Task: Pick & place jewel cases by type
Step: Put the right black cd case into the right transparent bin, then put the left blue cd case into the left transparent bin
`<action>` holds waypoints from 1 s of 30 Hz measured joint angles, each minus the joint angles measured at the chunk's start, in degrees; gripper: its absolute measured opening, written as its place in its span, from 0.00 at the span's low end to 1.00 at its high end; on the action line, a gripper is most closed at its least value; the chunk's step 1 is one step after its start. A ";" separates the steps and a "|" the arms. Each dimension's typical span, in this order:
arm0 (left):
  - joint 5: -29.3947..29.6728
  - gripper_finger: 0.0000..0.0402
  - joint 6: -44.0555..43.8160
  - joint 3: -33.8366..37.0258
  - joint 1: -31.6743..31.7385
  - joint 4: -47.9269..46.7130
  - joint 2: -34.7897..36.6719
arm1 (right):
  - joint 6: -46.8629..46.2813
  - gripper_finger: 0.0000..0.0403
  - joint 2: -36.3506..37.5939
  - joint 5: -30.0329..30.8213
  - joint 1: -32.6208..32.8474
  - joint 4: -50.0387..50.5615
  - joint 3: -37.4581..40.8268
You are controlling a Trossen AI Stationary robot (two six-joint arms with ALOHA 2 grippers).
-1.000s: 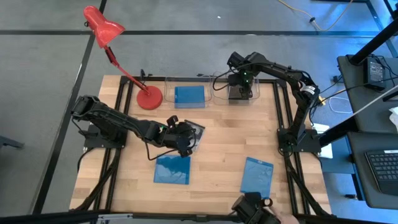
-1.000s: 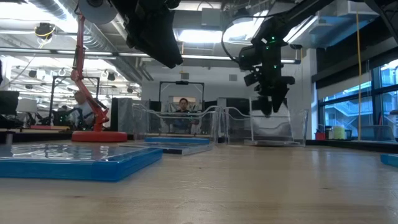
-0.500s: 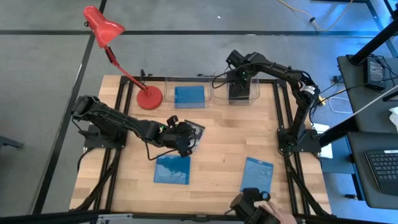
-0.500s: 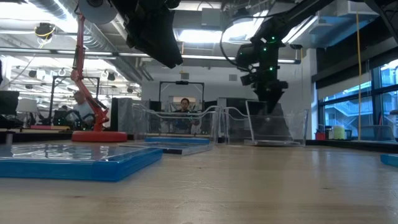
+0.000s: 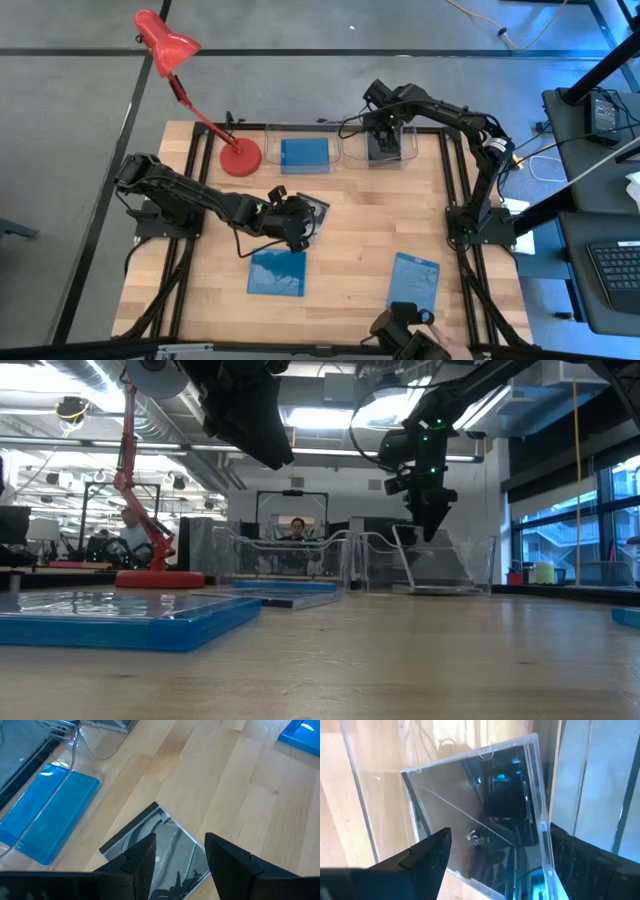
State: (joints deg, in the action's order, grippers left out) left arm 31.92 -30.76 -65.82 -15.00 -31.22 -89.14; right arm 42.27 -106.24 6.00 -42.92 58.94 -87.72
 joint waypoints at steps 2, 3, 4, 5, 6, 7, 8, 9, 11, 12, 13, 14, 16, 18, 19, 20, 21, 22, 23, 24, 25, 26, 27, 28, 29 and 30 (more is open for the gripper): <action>0.00 0.42 0.00 0.00 0.00 0.00 0.00 | -0.29 0.80 0.00 1.48 0.00 0.00 0.00; 0.00 0.41 0.02 0.00 0.00 0.00 0.00 | -0.78 0.80 0.00 2.39 0.00 0.00 0.00; 0.00 0.41 0.00 0.00 0.00 0.00 0.00 | -1.53 0.80 0.00 3.38 -0.02 0.00 0.00; 0.00 0.41 0.00 0.00 0.00 0.00 0.00 | -2.21 0.80 0.00 4.28 -0.04 0.00 0.00; 0.00 0.41 0.00 0.00 0.00 0.00 0.00 | -3.13 0.80 0.00 5.23 -0.05 -0.06 0.00; 0.00 0.42 0.00 0.00 0.00 0.00 0.00 | -3.75 0.80 0.00 6.22 -0.15 -0.24 0.00; 0.00 0.42 0.00 0.00 0.00 0.01 0.00 | -4.57 0.80 0.00 7.11 -0.20 -0.59 0.00; 0.00 0.41 0.00 0.00 0.00 0.01 0.00 | -5.23 0.80 0.00 7.94 -0.22 -1.05 0.00; 0.00 0.41 0.00 0.02 0.00 0.06 0.00 | -6.20 0.80 0.00 9.20 -0.33 -1.36 0.00; 0.00 0.41 0.00 0.02 0.00 0.13 0.00 | -6.22 0.80 0.00 9.37 -0.33 -1.36 0.00; 0.00 0.41 -0.01 0.02 0.00 0.17 0.00 | -6.23 0.80 0.00 9.39 -0.33 -1.36 0.00; -0.02 0.41 -0.02 0.02 0.00 0.17 0.00 | -6.24 0.80 0.00 9.41 -0.31 -1.36 0.00; -0.02 0.41 -0.07 0.02 0.00 0.17 0.00 | -6.24 0.80 0.00 9.42 -0.31 -1.37 0.00; 0.00 0.42 -0.04 0.02 0.00 0.17 0.00 | -6.40 0.80 0.00 9.80 -0.31 -1.33 0.00; 0.00 0.41 -0.06 0.02 0.00 0.17 0.00 | -6.95 0.80 0.08 10.57 -0.31 -1.29 0.00; -0.01 0.41 -0.16 0.02 0.00 0.17 0.00 | -7.69 0.80 0.34 11.36 -0.26 -1.27 0.00; -0.01 0.41 -0.59 0.02 0.00 0.17 0.00 | -8.71 0.80 0.78 12.17 0.11 -1.19 0.00; -0.01 0.42 -1.42 0.02 0.00 0.17 0.00 | -9.66 0.80 1.42 12.39 0.44 -1.04 0.00; 0.00 0.42 -2.47 0.02 0.00 0.18 0.00 | -10.80 0.80 2.16 12.35 0.92 -0.82 0.00; -0.01 0.41 -3.53 0.02 0.00 0.20 0.00 | -12.23 0.80 3.04 11.80 1.57 -0.44 0.00; 0.00 0.41 -4.62 0.02 0.00 0.20 0.00 | -13.85 0.80 3.98 10.35 2.26 0.06 0.00; 0.00 0.41 -5.64 0.02 0.00 0.20 0.00 | -15.84 0.80 5.01 8.31 2.99 0.33 0.00; -0.02 0.41 -6.61 0.02 0.00 0.20 0.00 | -17.94 0.80 6.01 6.10 3.67 0.31 0.00; 0.05 0.41 -7.59 0.02 0.00 0.20 0.00 | -20.18 0.80 7.00 3.07 4.38 0.29 0.00; 0.09 0.41 -8.21 0.02 0.00 0.20 0.00 | -22.11 0.80 7.99 0.34 5.10 0.31 0.00; 0.09 0.41 -8.67 0.02 0.09 0.20 0.00 | -23.91 0.80 8.92 -2.38 5.75 0.31 0.00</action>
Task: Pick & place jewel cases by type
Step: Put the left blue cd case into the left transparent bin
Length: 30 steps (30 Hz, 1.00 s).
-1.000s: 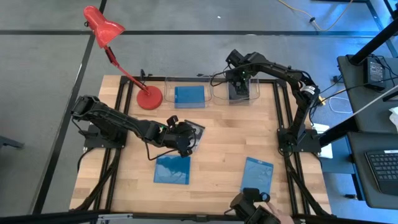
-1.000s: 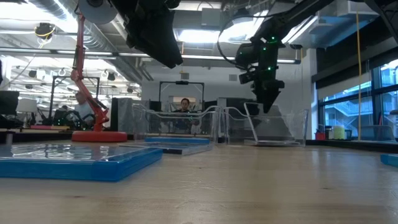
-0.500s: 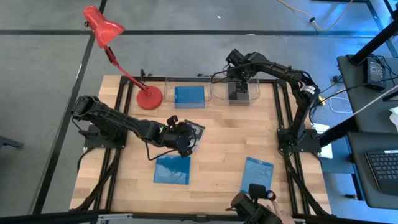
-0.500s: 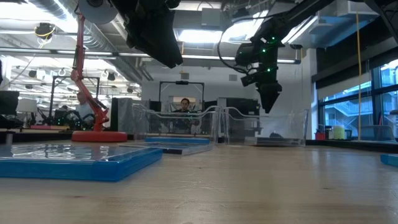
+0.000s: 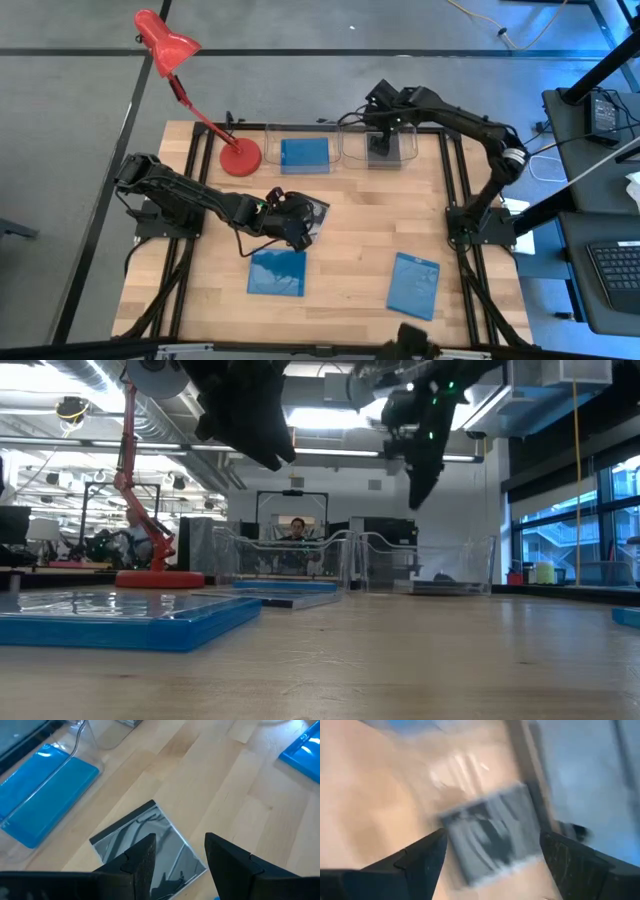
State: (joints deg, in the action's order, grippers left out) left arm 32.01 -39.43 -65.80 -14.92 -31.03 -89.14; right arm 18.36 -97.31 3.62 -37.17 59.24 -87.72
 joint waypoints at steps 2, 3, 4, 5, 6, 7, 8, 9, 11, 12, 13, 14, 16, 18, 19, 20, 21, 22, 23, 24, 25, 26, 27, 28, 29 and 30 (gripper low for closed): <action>0.00 0.41 -0.46 0.00 0.02 0.00 0.00 | -2.82 0.80 1.68 -4.63 1.63 -0.02 0.00; 0.00 0.41 -0.49 0.00 0.02 0.00 0.00 | -3.11 0.80 2.41 -6.12 2.58 -0.20 0.00; 0.00 0.41 -0.49 0.00 0.02 0.00 0.00 | -3.13 0.80 3.16 -7.27 3.63 -0.68 0.00; 0.00 0.41 -0.47 0.00 0.02 0.00 0.00 | -3.12 0.80 3.93 -8.13 4.83 -1.33 0.00; 0.00 0.41 -0.48 0.00 0.02 0.00 0.00 | -3.13 0.80 4.72 -8.92 6.05 -2.09 0.00; 0.00 0.41 -0.47 0.00 0.02 0.00 0.00 | -3.18 0.80 5.49 -9.91 7.31 -2.68 0.00; 0.00 0.41 -0.47 0.00 0.02 0.00 0.00 | -3.31 0.80 6.21 -10.98 8.67 -3.08 0.00; 0.00 0.41 -0.46 0.00 0.02 0.00 0.00 | -3.67 0.80 6.82 -12.00 10.04 -3.45 0.00; 0.00 0.41 -0.45 0.00 0.02 0.00 0.00 | -5.87 0.80 7.89 -13.69 12.92 -4.16 0.00; -0.03 0.41 -0.44 0.00 0.02 0.00 0.00 | -6.50 0.80 8.26 -14.22 14.41 -4.63 0.00; -0.16 0.41 -0.42 0.00 0.02 0.00 0.00 | -7.31 0.80 8.56 -14.57 15.92 -4.93 -0.02; -0.69 0.41 -0.38 0.00 0.02 0.00 0.00 | -7.59 0.80 8.77 -14.89 17.48 -5.04 -0.02; -2.55 0.41 -0.34 0.00 0.02 -0.09 0.00 | -7.64 0.80 8.82 -15.35 20.35 -5.14 -0.02; -5.60 0.41 -0.34 0.00 0.01 -0.86 0.00 | -7.90 0.80 8.70 -15.35 23.20 -5.09 -0.02; -7.53 0.41 -0.31 0.00 -0.05 -1.52 0.00 | -7.92 0.80 8.59 -15.37 24.45 -5.09 -0.02; -9.28 0.41 -0.34 0.00 -0.13 -2.39 0.00 | -7.87 0.80 8.49 -15.38 25.79 -5.01 -0.02; -10.60 0.41 -0.55 0.00 -0.30 -3.39 0.00 | -7.81 0.80 8.43 -15.36 26.91 -4.85 -0.02; -11.56 0.41 -1.16 0.00 -0.49 -4.45 0.00 | -7.74 0.80 8.41 -15.35 27.99 -4.83 -0.02; -12.32 0.41 -2.00 0.00 -0.75 -5.59 0.00 | -7.75 0.80 8.44 -15.35 29.00 -5.00 -0.02; -12.77 0.41 -2.79 0.00 -1.03 -6.92 0.00 | -7.83 0.80 8.47 -15.35 29.94 -5.24 -0.02; -13.31 0.40 -3.82 0.00 -1.36 -8.41 0.00 | -7.83 0.80 8.47 -15.34 30.80 -5.45 -0.02; -14.17 0.40 -4.66 0.00 -1.73 -9.82 0.00 | -7.82 0.80 8.47 -15.34 31.55 -5.50 -0.02; -15.06 0.39 -5.43 0.00 -2.13 -11.33 0.00 | -7.81 0.80 8.47 -15.35 32.22 -5.44 -0.02; -16.08 0.38 -6.22 0.00 -2.57 -12.92 0.00 | -7.83 0.80 8.47 -15.34 32.85 -5.48 -0.02; -17.09 0.37 -7.13 0.00 -3.05 -14.65 0.00 | -7.89 0.80 8.38 -15.35 33.39 -5.50 -0.02; -18.26 0.36 -8.12 0.00 -3.54 -16.34 0.00 | -8.40 0.80 8.06 -15.35 33.92 -5.74 -0.02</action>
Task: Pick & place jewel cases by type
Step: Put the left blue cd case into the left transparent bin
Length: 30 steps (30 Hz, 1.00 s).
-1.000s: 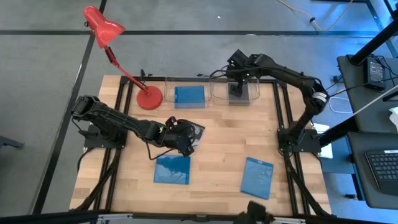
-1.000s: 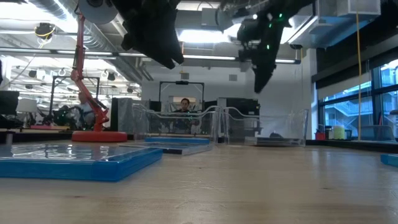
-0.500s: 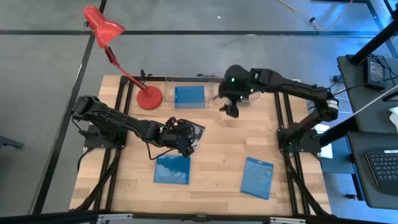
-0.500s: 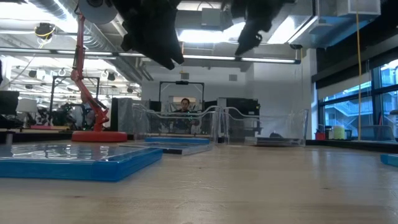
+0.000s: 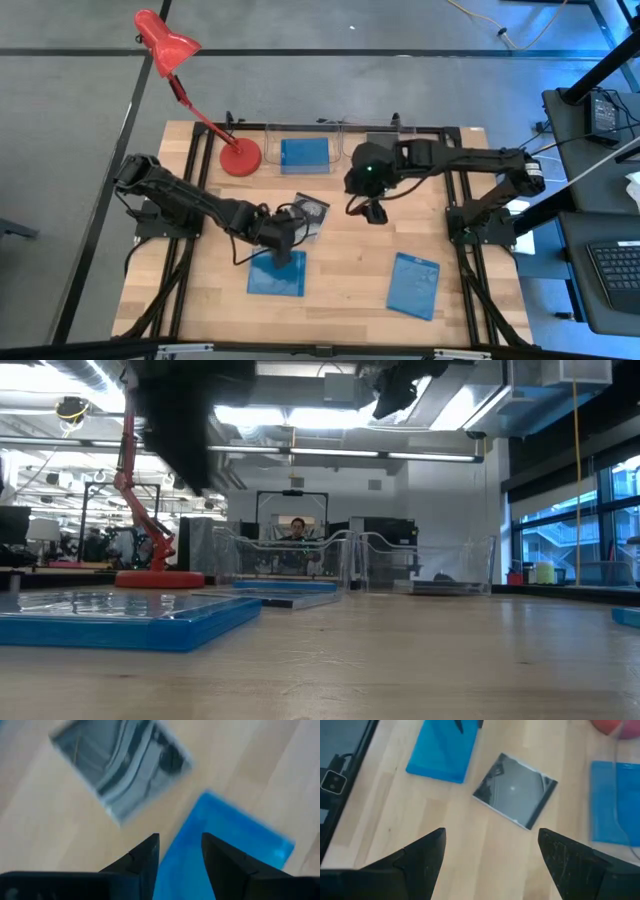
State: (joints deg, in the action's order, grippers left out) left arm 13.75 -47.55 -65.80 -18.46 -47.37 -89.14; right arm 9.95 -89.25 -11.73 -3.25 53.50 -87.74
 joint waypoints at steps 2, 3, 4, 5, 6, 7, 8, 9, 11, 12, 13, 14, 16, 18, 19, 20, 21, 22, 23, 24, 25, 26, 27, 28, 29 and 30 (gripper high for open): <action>-2.61 0.34 -1.73 0.00 -1.06 -3.37 0.00 | -1.59 0.80 -0.85 0.03 0.93 -0.75 0.00; -3.61 0.33 -2.59 0.00 -1.65 -4.96 0.00 | -2.20 0.80 -1.47 0.04 1.41 -1.21 0.00; -4.24 0.32 -3.59 0.00 -2.31 -6.38 0.00 | -2.23 0.80 -1.97 0.05 1.90 -1.95 0.00; -4.44 0.31 -4.93 0.00 -3.00 -7.59 0.00 | -2.23 0.80 -2.56 0.07 2.34 -2.17 0.00; -4.44 0.31 -6.36 0.02 -3.65 -8.28 0.00 | -2.23 0.80 -3.28 0.05 2.82 -2.31 0.00; -4.36 0.31 -7.61 0.02 -4.29 -8.32 -0.01 | -2.25 0.80 -4.03 0.06 3.27 -2.89 0.00; -4.11 0.31 -8.55 0.02 -4.95 -8.06 -0.02 | -2.34 0.80 -4.88 0.07 3.77 -3.37 0.00; -3.53 0.31 -9.25 0.02 -5.53 -7.83 -0.02 | -2.38 0.80 -5.65 0.08 4.21 -3.45 0.00; -2.23 0.31 -10.34 0.02 -6.48 -7.15 -0.02 | -2.34 0.80 -7.07 1.00 5.10 -4.02 0.00; -1.63 0.31 -10.43 0.02 -6.90 -6.82 -0.02 | -2.44 0.80 -7.73 1.91 5.58 -4.59 0.00; -1.50 0.32 -10.41 0.02 -7.22 -6.43 -0.02 | -2.72 0.80 -8.31 3.22 6.05 -5.19 0.00; -1.44 0.32 -10.40 0.02 -7.55 -6.34 -0.02 | -3.48 0.80 -8.94 4.71 6.52 -5.75 0.00; -1.43 0.32 -10.78 0.02 -7.95 -6.38 -0.02 | -4.18 0.80 -9.81 7.68 7.43 -7.42 0.00; -1.44 0.32 -12.15 0.02 -8.18 -6.39 -0.02 | -5.42 0.80 -10.57 10.18 8.39 -9.16 0.00; -1.45 0.32 -12.71 0.02 -8.19 -6.39 -0.02 | -6.18 0.80 -10.88 10.66 8.85 -10.13 0.00; -1.41 0.33 -13.32 0.02 -8.15 -6.41 -0.02 | -6.80 0.80 -11.23 10.62 9.29 -10.88 0.00; -1.39 0.35 -13.85 0.02 -8.15 -6.39 -0.02 | -7.22 0.80 -11.56 10.64 9.83 -11.77 0.00; -1.24 0.36 -13.98 0.02 -8.15 -6.39 -0.02 | -7.65 0.80 -11.84 10.64 10.37 -12.47 0.00; -0.92 0.38 -14.03 0.02 -8.13 -6.41 -0.02 | -7.82 0.80 -12.30 10.64 10.82 -12.78 0.00; -0.28 0.41 -14.05 0.02 -8.15 -6.39 -0.02 | -7.79 0.80 -12.75 10.64 11.21 -12.91 0.00; 0.48 0.44 -14.05 0.02 -8.18 -6.39 -0.02 | -7.66 0.80 -13.26 10.64 11.55 -12.71 0.07; 1.30 0.47 -14.08 0.02 -8.19 -6.40 -0.02 | -7.60 0.80 -13.46 10.60 11.81 -13.28 0.87; 1.96 0.50 -14.08 0.02 -8.19 -6.39 -0.02 | -7.95 0.80 -13.48 10.62 12.01 -14.03 2.11; 2.47 0.53 -14.00 0.02 -8.19 -6.40 -0.02 | -8.46 0.80 -13.47 10.62 12.19 -15.46 3.62; 2.94 0.55 -13.79 0.02 -8.19 -6.41 -0.02 | -9.37 0.80 -13.43 10.62 12.37 -17.43 5.28; 3.10 0.58 -13.58 0.02 -8.19 -6.39 -0.02 | -10.35 0.80 -13.31 10.66 12.52 -19.07 7.04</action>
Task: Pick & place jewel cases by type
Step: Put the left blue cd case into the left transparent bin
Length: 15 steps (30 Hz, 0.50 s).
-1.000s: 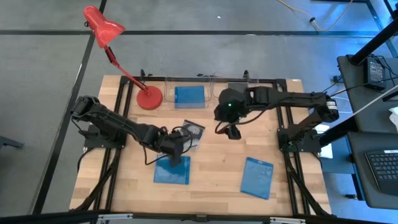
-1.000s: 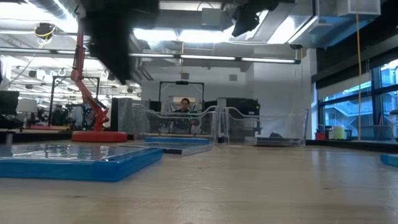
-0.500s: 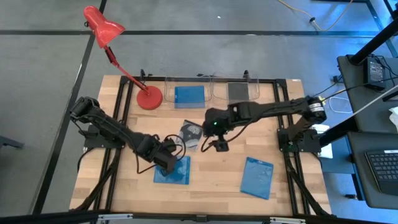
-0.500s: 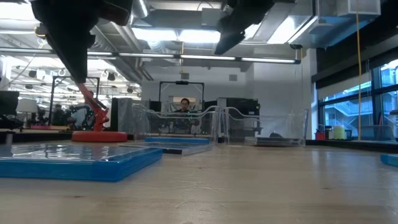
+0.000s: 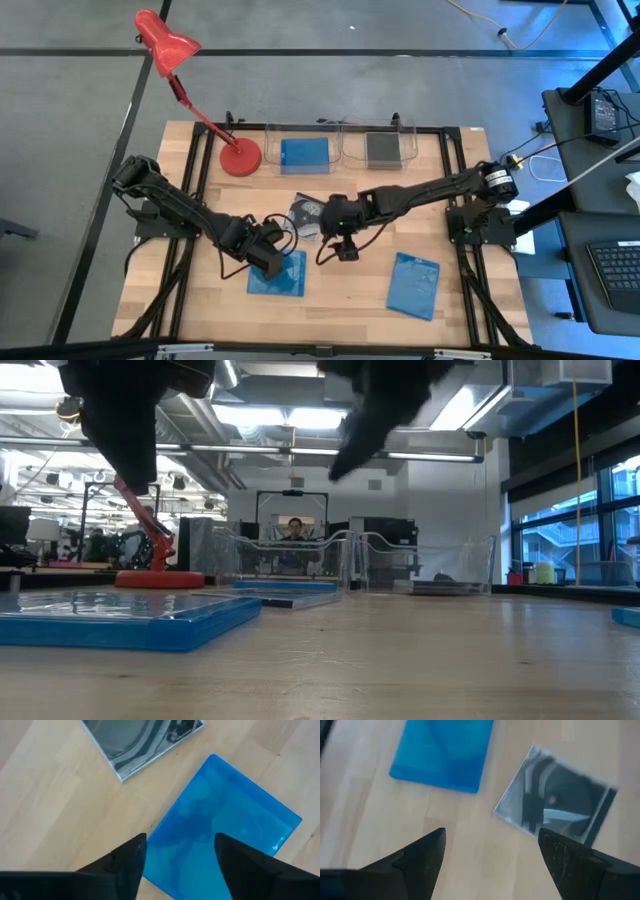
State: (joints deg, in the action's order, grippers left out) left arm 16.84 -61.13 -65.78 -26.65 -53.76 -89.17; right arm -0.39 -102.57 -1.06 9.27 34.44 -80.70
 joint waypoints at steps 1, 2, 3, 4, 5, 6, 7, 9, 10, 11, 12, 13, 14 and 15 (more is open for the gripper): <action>0.02 0.60 0.12 0.00 0.00 -0.04 0.00 | -1.53 0.80 0.12 -0.02 0.06 -1.21 1.66; 0.02 0.62 0.16 0.00 0.00 -0.02 0.00 | -3.23 0.80 0.16 -0.35 0.12 -2.73 3.14; -0.05 0.63 -0.14 0.00 -0.06 0.00 0.00 | -5.15 0.80 0.18 -1.27 0.12 -4.32 4.39; -0.30 0.64 -0.66 0.00 -0.23 -0.03 0.00 | -7.12 0.80 0.18 -2.67 0.12 -5.36 5.60; -1.05 0.64 -1.09 0.00 -0.33 -0.04 0.00 | -9.23 0.80 0.24 -4.19 0.12 -6.38 6.84; -2.46 0.65 -1.17 0.00 -0.46 -0.04 0.00 | -11.49 0.80 0.24 -5.72 0.10 -7.66 7.98; -4.08 0.65 -1.11 0.00 -0.70 -0.05 0.00 | -13.52 0.80 0.24 -6.61 0.05 -9.42 9.14; -7.03 0.65 -0.80 0.00 -1.16 -0.17 0.00 | -17.53 0.80 0.24 -8.11 0.06 -13.27 11.07; -8.18 0.64 -0.75 0.00 -1.61 -0.40 0.00 | -19.27 0.80 0.24 -8.85 0.06 -14.66 11.70; -9.38 0.64 -0.73 0.00 -2.10 -0.61 0.00 | -20.95 0.80 0.24 -9.64 0.06 -15.70 12.14; -10.49 0.64 -0.69 0.00 -2.63 -0.65 0.00 | -22.78 0.80 0.24 -9.98 0.06 -16.87 12.51; -11.53 0.64 -0.71 0.00 -3.17 -0.81 0.00 | -24.53 0.80 0.24 -10.12 0.06 -18.09 12.87; -12.66 0.64 -1.05 0.00 -3.75 -1.06 0.00 | -26.33 0.80 0.25 -10.13 0.06 -19.30 13.33; -13.88 0.64 -1.94 0.00 -4.26 -1.24 0.00 | -28.16 0.80 0.26 -10.12 0.06 -20.50 13.77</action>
State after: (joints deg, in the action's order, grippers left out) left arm 2.96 -63.08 -65.78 -30.91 -55.00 -89.17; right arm -28.56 -102.30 -11.19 9.32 13.93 -66.93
